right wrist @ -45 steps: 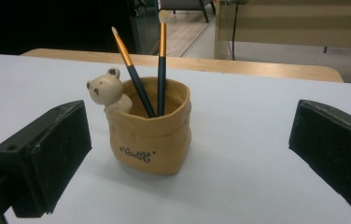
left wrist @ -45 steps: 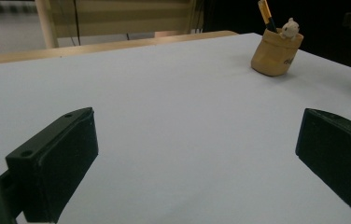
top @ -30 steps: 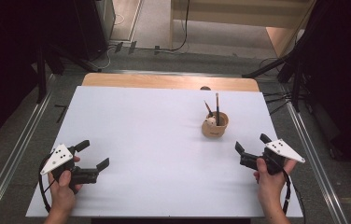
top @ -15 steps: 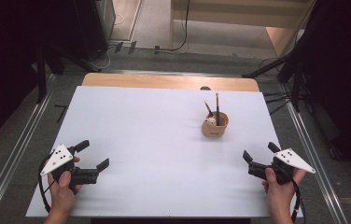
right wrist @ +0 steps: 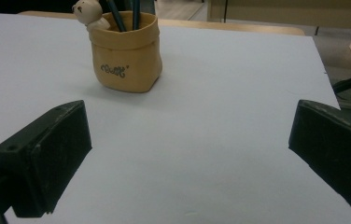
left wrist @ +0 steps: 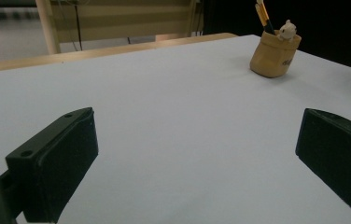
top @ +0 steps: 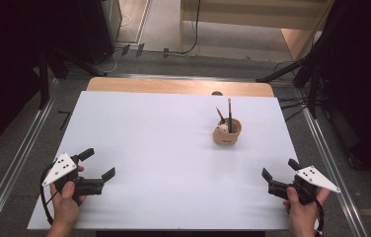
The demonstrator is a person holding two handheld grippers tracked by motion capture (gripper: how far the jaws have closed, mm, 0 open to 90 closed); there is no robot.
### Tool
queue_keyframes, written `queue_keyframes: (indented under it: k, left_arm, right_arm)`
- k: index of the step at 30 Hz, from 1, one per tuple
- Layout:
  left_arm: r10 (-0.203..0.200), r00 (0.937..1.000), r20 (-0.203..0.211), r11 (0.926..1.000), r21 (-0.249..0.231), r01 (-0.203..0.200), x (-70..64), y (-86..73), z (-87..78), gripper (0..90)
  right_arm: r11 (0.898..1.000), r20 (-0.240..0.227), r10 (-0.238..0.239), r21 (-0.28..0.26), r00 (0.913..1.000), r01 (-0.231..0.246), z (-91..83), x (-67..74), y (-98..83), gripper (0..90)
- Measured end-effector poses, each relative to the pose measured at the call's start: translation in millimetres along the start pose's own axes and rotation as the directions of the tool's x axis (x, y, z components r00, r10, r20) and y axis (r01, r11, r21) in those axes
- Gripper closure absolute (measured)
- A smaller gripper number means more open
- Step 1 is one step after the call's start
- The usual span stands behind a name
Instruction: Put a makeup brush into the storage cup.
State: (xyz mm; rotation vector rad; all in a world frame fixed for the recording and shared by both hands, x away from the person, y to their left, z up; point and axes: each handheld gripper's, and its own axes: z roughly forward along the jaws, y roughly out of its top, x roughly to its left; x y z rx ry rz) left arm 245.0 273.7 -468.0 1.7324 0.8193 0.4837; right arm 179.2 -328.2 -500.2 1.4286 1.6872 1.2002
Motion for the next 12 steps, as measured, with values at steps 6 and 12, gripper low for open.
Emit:
queue_keyframes:
  k: [6, 12]
  left_arm:
    - [0.000, 1.0000, -0.002, 1.0000, -0.003, 0.000, 0.1, 1.2, -0.6, 0.0]
    - [-0.001, 1.0000, -0.005, 0.9999, -0.016, 0.001, 0.2, 4.4, -2.0, 0.0]
  right_arm:
    - [1.000, 0.000, 0.005, 0.007, 1.0000, -0.005, -3.5, -0.6, -2.5, 0.0]
    - [1.000, -0.007, -0.005, 0.016, 1.0000, 0.005, -2.0, 1.9, -2.9, 0.0]
